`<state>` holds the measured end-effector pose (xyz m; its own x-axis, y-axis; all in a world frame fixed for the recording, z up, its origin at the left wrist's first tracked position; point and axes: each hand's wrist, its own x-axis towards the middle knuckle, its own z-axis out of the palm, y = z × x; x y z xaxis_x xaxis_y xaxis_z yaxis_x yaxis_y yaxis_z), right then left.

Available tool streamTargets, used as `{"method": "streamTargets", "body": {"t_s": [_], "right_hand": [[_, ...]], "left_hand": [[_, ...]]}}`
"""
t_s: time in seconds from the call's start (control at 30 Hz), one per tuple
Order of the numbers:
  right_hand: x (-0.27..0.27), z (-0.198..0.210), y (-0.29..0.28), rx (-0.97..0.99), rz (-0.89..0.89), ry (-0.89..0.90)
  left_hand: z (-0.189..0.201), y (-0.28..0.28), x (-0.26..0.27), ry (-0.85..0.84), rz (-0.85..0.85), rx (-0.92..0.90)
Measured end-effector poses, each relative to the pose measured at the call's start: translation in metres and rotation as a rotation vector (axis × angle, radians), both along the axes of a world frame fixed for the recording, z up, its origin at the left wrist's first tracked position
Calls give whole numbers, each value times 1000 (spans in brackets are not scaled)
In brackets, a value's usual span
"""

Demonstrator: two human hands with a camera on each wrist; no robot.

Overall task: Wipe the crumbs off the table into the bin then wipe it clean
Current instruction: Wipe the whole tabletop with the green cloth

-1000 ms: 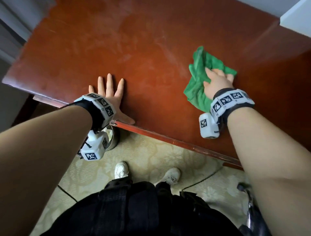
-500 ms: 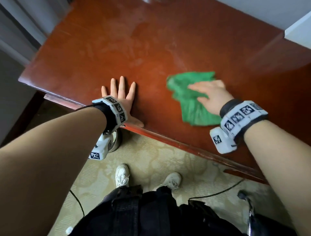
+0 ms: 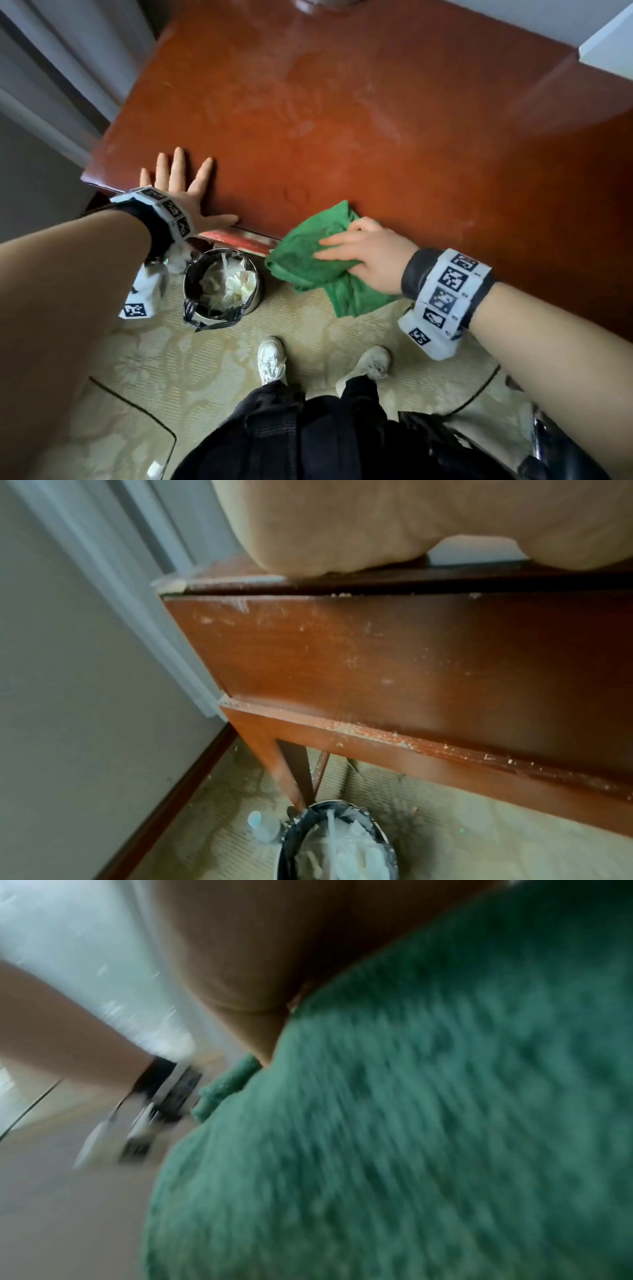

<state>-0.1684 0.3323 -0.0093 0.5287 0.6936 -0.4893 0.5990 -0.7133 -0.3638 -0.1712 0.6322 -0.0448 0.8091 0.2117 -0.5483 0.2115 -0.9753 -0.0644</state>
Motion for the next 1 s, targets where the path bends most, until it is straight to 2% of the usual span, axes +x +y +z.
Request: {"method": "streamTargets", "body": {"t_s": [0.07, 0.1, 0.17, 0.23, 0.3, 0.37, 0.43, 0.53, 0.57, 0.7, 0.73, 0.93, 1.0], "right_hand": [[23, -1, -8, 126, -248, -116], [38, -4, -13, 130, -402, -201], [61, -14, -13, -19, -695, -279], [65, -23, 1, -184, -858, -265], [50, -23, 27, -188, -777, -283], [21, -23, 53, -106, -500, -273], [-6, -21, 70, -45, -245, -186], [-9, -11, 65, -29, -104, -61], [-2, -8, 60, -19, -128, -66], [28, -12, 27, -59, -479, -202], [30, -16, 24, -93, -520, -215], [12, -27, 29, -98, -567, -276], [8, -25, 22, -95, -552, -246]], "left_hand": [[-5, 0, 2, 3, -7, -11], [-6, 0, 2, 3, -11, -13], [-8, 2, 0, -8, -20, -15], [-9, 4, 1, -16, -24, -25], [-7, 6, 1, 5, -24, -45], [-4, 8, 1, 29, -32, -73], [-4, 10, 0, 34, -42, -87], [-4, 11, 0, 30, -53, -84], [-3, 11, 0, 29, -49, -89], [1, 9, 3, 42, -36, -84], [1, 8, 3, 37, -27, -77], [-3, 1, 2, 19, 4, -2], [-1, -8, 2, -13, 41, 16]]}}
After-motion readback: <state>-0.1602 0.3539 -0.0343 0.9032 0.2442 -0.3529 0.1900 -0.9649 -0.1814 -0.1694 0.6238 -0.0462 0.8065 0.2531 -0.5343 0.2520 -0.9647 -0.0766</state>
